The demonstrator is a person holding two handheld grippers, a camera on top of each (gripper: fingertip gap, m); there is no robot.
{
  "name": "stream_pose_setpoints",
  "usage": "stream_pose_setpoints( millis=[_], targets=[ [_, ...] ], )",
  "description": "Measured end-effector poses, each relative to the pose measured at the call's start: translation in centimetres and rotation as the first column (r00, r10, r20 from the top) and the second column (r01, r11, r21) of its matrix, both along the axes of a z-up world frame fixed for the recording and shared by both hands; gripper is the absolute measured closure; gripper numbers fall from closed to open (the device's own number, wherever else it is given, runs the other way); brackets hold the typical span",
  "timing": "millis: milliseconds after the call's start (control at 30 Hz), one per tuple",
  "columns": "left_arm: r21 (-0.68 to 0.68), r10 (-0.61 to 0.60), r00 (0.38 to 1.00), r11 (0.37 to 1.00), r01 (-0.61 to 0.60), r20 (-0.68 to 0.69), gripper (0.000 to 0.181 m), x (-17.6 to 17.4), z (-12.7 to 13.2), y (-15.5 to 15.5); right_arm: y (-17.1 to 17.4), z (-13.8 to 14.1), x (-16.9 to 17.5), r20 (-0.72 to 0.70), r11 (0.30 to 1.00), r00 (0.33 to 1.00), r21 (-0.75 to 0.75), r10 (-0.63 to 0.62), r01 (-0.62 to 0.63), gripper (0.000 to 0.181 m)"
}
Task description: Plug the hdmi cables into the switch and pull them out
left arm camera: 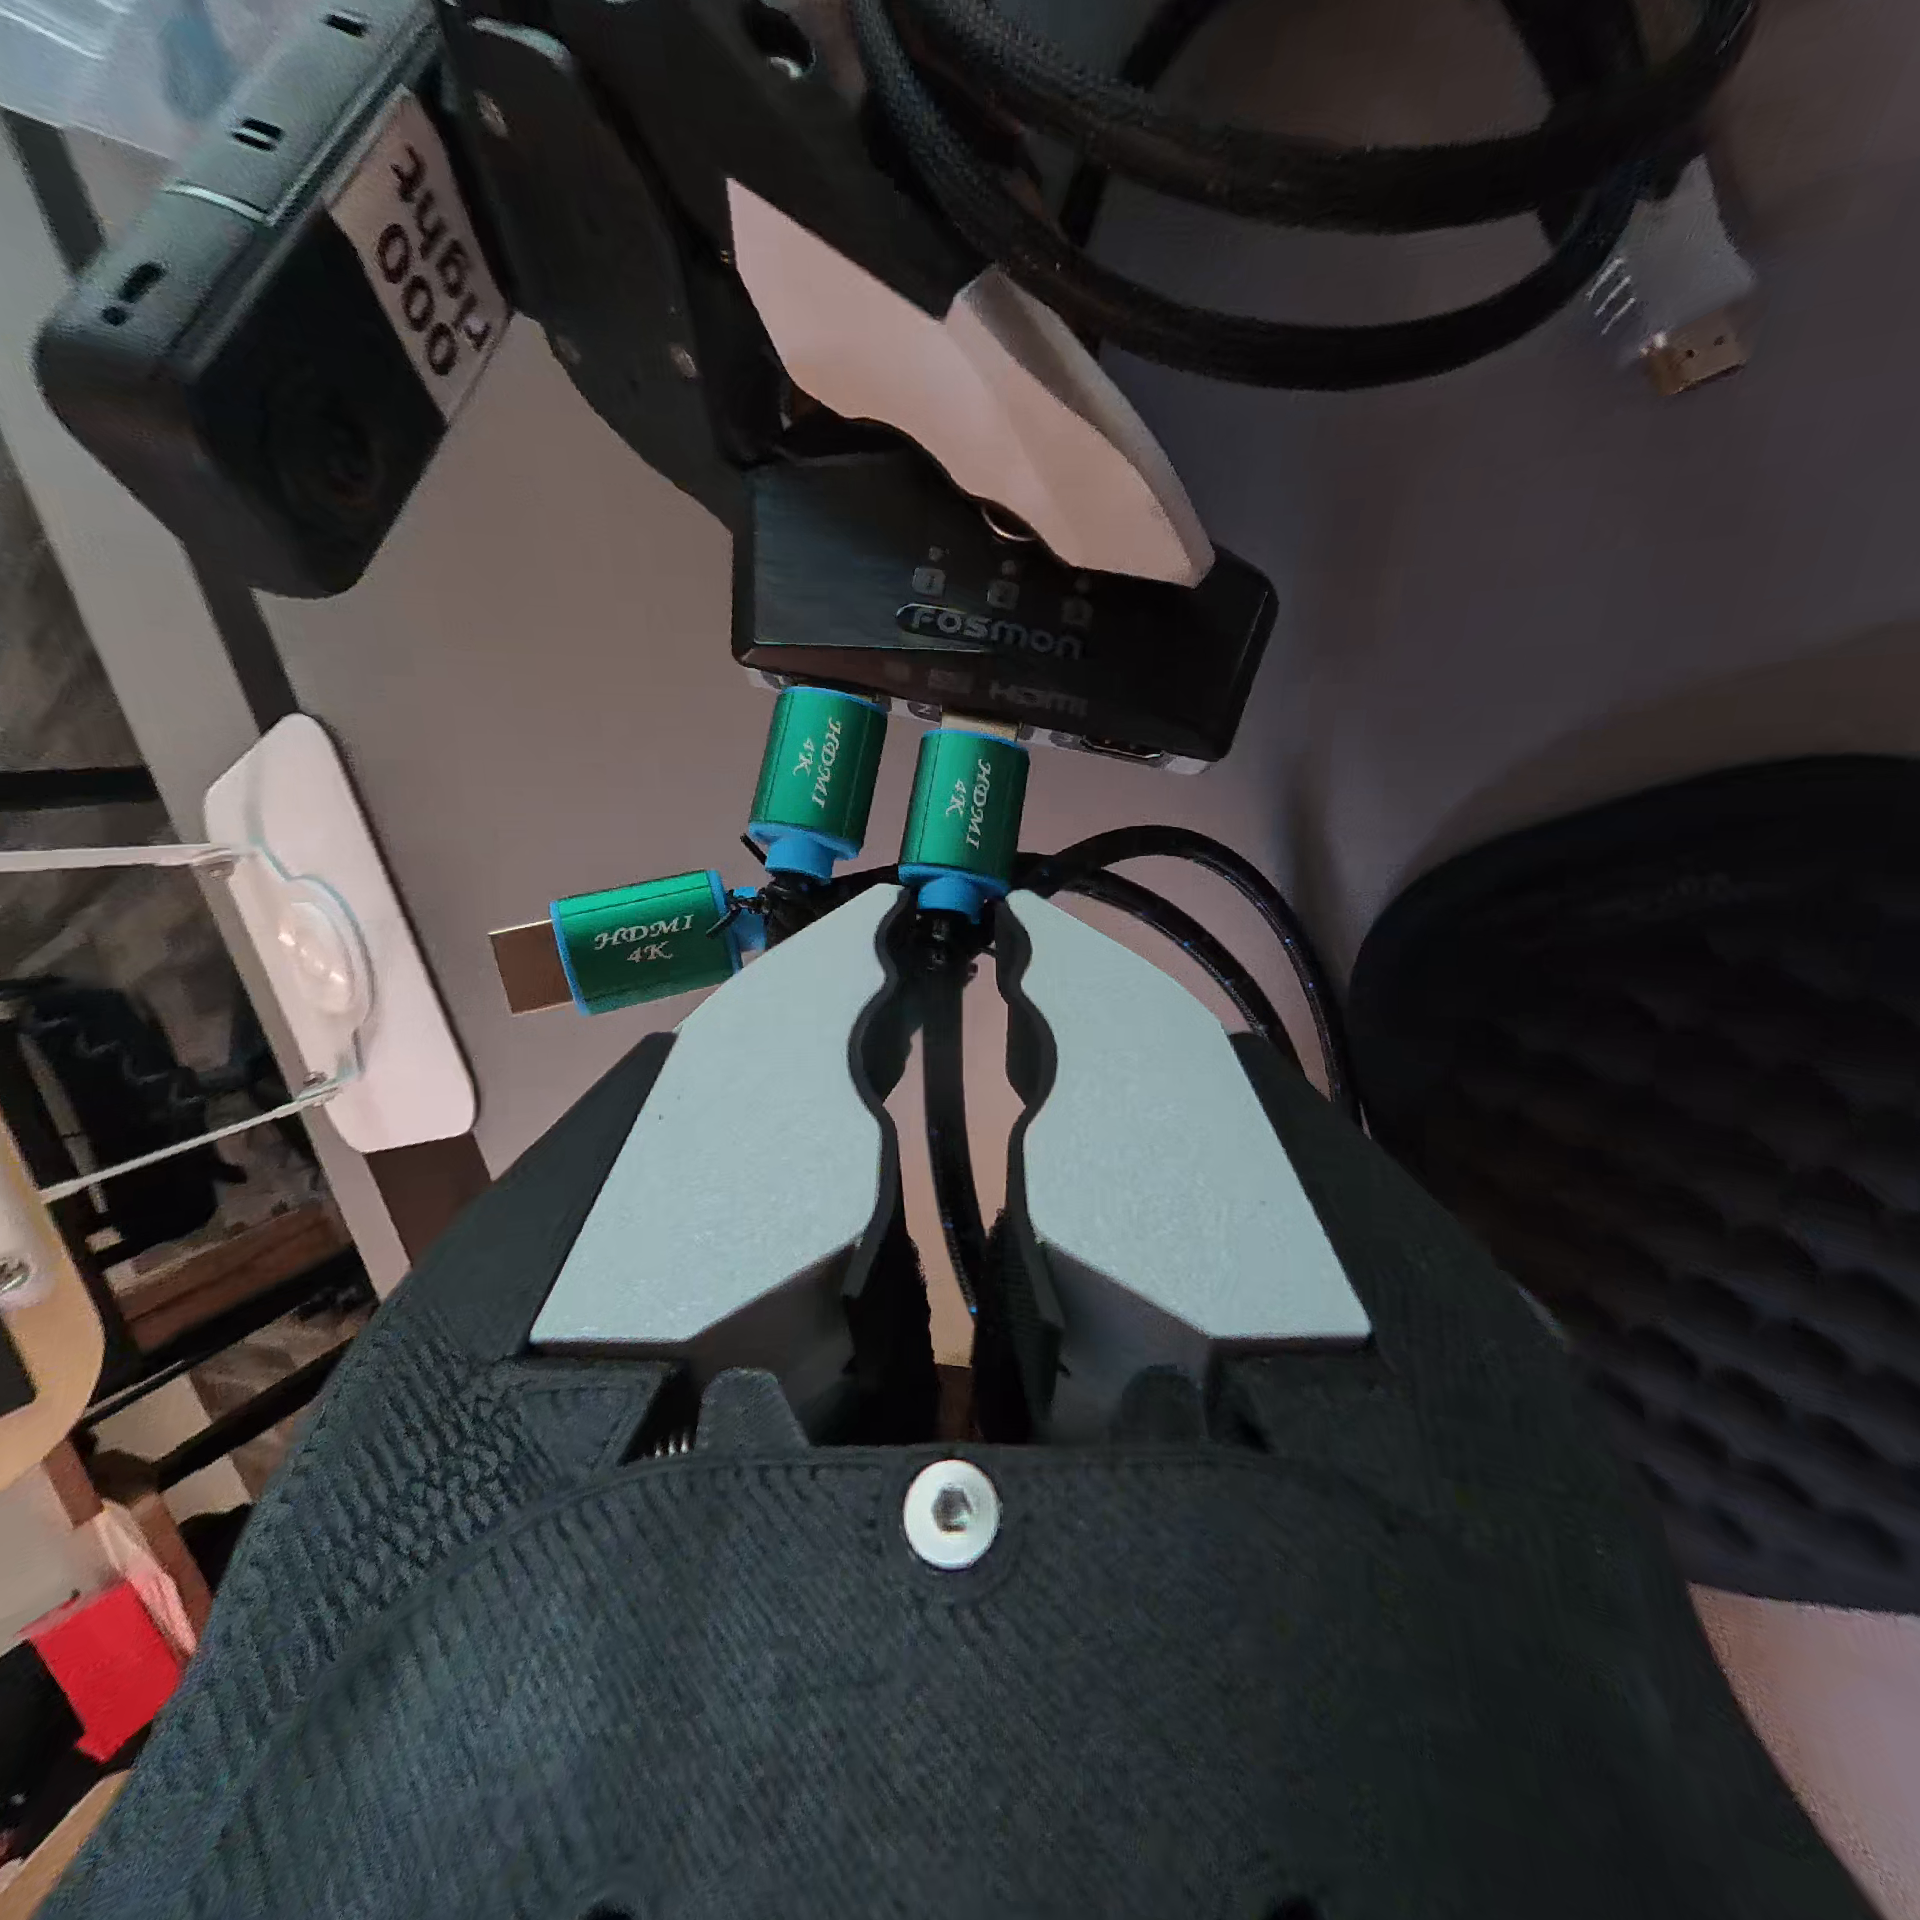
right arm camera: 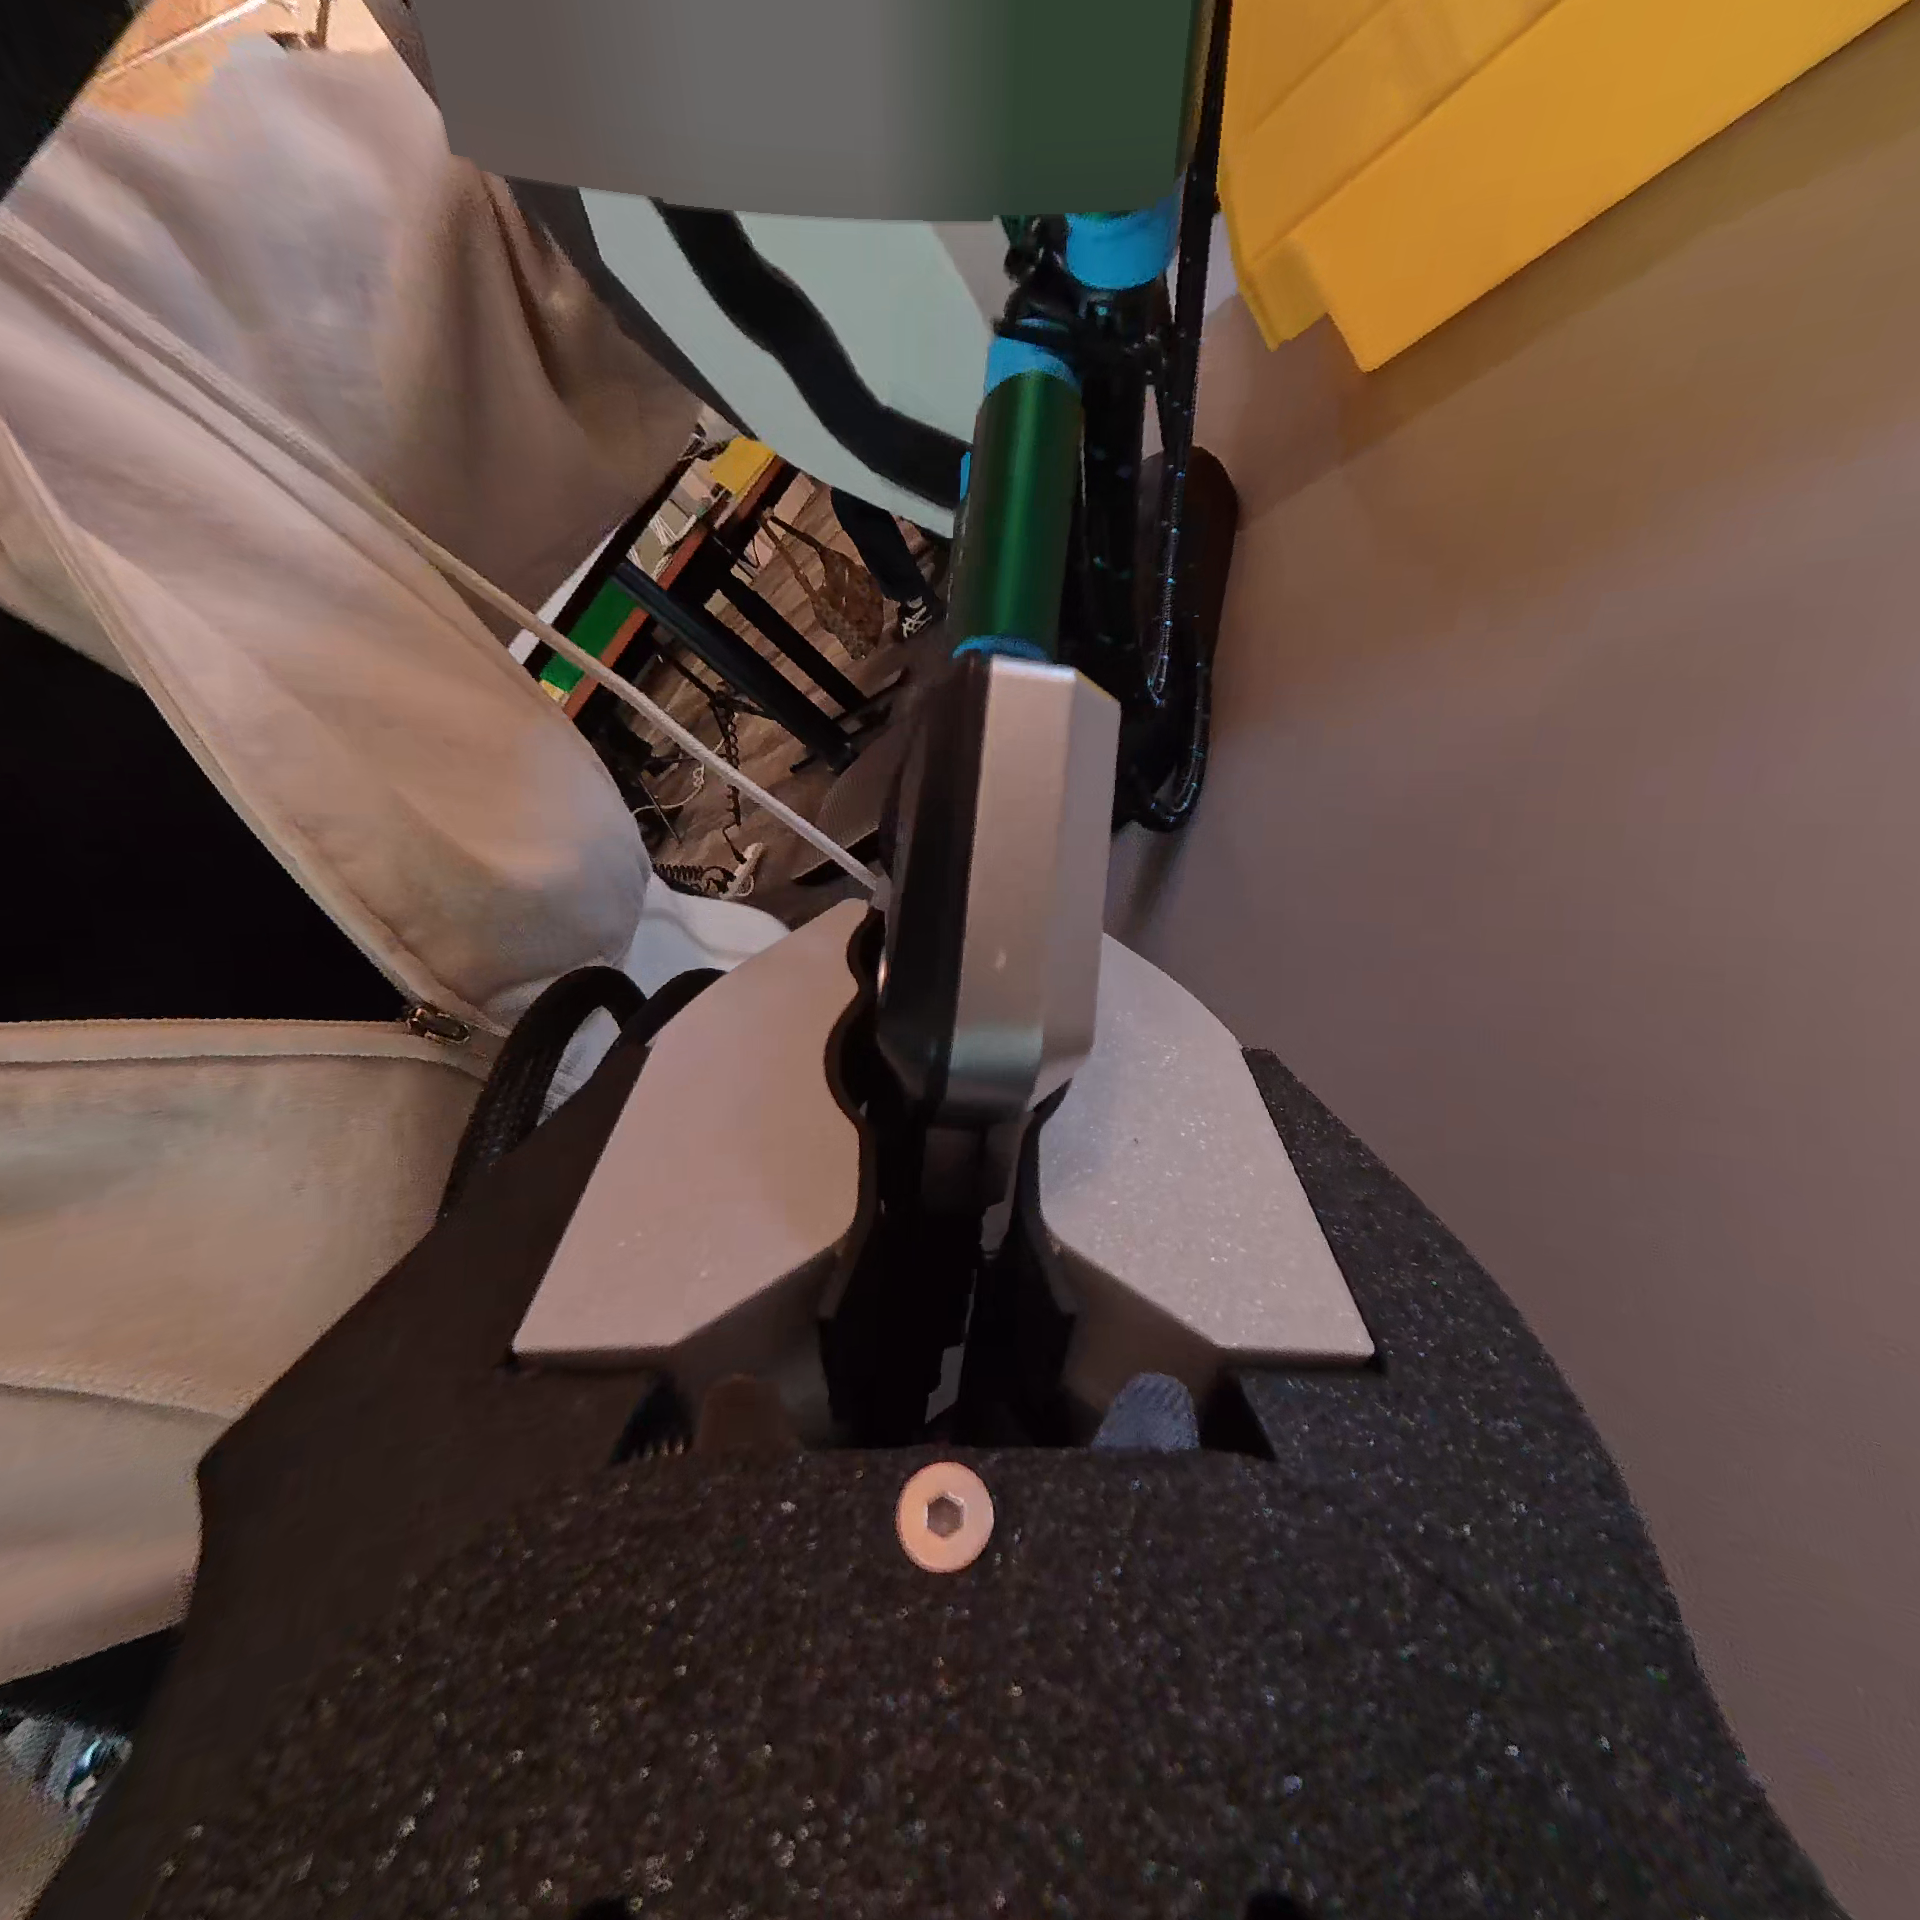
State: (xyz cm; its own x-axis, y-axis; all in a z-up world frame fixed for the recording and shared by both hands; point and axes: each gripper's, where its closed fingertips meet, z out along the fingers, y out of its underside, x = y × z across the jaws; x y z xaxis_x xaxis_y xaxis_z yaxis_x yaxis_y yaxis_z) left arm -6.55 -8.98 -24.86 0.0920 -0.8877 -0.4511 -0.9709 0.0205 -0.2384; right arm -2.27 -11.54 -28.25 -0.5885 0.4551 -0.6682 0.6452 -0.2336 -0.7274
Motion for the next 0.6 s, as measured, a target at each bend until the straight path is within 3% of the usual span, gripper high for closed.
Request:
stream_pose_setpoints(
  millis=[167, 600],
  targets=[
    [-0.059, -0.04, 0.999, 0.998, 0.038, -0.028, 0.167, 0.4, -0.5, 0.3, 0.0, -0.2, 0.2, -0.006, 0.999, 1.0, 0.033, 0.01, -0.01, 0.157],
    [0.002, 0.106, 0.991, 0.994, -0.106, -0.083, 0.166, -0.4, -1.4, 1.5, 1.0, -1.3, -0.8, 0.037, 0.996, 0.997, 0.059, -0.072, 0.07, 0.158]
  ],
)
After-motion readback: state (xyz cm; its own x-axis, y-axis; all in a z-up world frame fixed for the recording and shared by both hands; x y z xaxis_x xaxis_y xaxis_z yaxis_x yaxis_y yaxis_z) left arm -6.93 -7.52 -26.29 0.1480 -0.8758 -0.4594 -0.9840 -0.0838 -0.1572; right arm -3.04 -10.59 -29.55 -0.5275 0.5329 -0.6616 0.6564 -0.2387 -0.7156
